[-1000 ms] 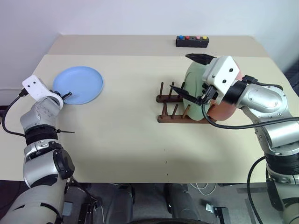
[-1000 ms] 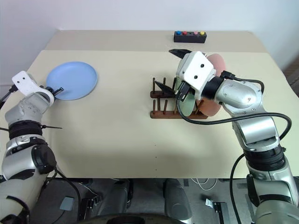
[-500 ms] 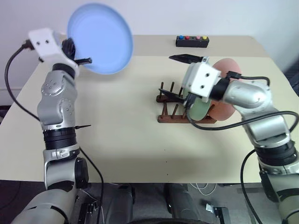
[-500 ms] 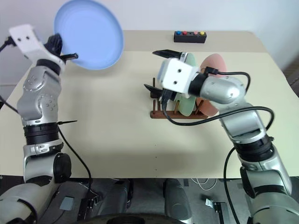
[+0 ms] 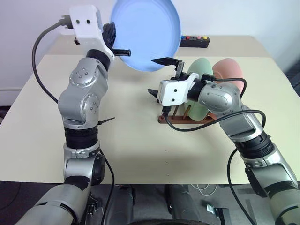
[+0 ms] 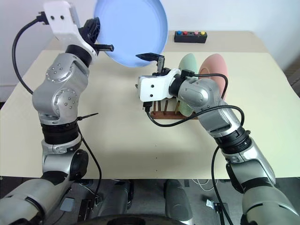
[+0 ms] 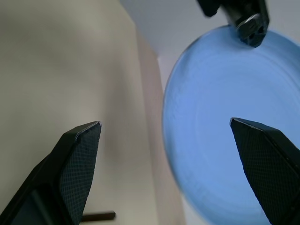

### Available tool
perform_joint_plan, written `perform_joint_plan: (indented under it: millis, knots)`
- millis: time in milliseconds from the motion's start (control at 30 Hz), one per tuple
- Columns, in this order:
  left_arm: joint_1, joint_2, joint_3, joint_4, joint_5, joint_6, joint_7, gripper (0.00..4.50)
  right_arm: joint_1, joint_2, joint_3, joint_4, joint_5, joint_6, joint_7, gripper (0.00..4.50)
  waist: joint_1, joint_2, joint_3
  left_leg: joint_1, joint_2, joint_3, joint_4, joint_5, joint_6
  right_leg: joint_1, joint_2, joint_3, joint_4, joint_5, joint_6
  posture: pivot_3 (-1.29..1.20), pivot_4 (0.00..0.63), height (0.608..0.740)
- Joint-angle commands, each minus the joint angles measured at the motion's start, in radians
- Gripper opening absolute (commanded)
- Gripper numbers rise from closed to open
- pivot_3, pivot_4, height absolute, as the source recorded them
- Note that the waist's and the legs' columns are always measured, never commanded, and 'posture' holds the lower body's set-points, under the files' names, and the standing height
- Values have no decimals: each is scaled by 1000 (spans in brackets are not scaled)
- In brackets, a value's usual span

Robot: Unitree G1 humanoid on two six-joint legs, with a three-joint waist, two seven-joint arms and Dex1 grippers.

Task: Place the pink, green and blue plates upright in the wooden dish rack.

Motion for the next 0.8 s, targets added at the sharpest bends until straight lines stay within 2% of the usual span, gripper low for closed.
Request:
perform_joint_plan:
  millis: [33,200,267,333,500,533,567,800]
  knots:
    - [-41,-10,-4,-92,-35,58,-10,18,-31,7,-7,12,-56,-42,-26,4500,0,0,0,0,0,0,0,0,0,0,0,0,0,0,0,0,150,730]
    - [-46,-14,-3,-134,-53,115,-20,18,-37,16,-8,51,-114,-77,-38,4500,-1,0,0,0,0,0,0,0,0,0,0,0,0,0,0,0,150,730]
    - [-46,-16,3,-141,-58,125,-23,0,-39,19,-8,63,-129,-89,-38,3969,-1,0,0,0,0,0,0,0,0,0,0,0,0,0,0,0,150,730]
    - [-47,-15,7,-143,-59,130,-22,0,-39,22,-12,71,-139,-97,-36,3225,-1,0,0,0,0,0,0,0,0,0,0,0,0,0,0,0,150,730]
    - [-47,-24,17,-147,-69,141,-23,0,-39,24,-20,81,-163,-115,-42,567,0,0,0,0,0,0,0,0,0,0,0,0,0,0,0,0,150,730]
    - [-47,-25,18,-147,-70,142,-22,0,-39,25,-21,81,-166,-118,-43,144,-1,0,0,0,0,0,0,0,0,0,0,0,0,0,0,0,150,730]
    - [-46,-26,19,-147,-69,142,-22,0,-38,25,-22,82,-168,-122,-45,30,0,0,0,0,0,0,0,0,0,0,0,0,0,0,0,0,150,730]
    - [-39,-48,57,-143,-87,132,-26,0,-36,23,-25,86,-193,-147,-59,30,0,0,0,0,0,0,0,0,0,0,0,0,0,0,0,0,150,730]
